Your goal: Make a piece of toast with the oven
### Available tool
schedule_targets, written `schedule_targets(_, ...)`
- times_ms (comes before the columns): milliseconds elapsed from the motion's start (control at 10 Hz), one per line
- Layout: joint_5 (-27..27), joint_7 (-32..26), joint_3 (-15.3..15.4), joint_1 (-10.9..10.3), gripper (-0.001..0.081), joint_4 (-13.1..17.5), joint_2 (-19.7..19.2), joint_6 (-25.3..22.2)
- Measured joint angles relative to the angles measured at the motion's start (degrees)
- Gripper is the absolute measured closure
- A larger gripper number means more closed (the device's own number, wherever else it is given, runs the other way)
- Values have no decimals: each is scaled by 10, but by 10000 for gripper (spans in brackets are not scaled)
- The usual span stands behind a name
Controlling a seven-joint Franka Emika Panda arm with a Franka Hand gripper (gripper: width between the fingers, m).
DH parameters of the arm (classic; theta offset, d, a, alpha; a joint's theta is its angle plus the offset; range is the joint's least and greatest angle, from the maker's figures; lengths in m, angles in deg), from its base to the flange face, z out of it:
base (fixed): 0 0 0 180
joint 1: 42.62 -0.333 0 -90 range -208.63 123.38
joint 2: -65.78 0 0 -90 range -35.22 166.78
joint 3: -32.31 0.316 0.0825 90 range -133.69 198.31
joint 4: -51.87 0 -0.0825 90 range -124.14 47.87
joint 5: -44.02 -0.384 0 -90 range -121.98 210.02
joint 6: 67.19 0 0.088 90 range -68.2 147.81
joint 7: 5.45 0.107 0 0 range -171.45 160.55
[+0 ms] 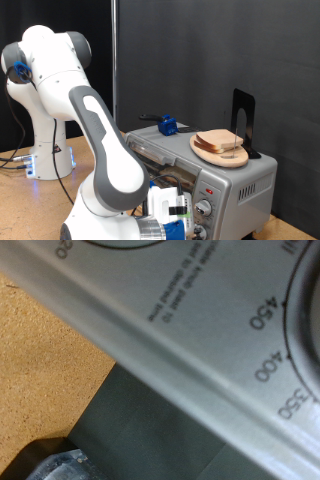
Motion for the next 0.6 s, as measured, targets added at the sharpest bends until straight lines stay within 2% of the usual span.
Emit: schedule_targets(600,0,-11,0,0,696,0,0,2)
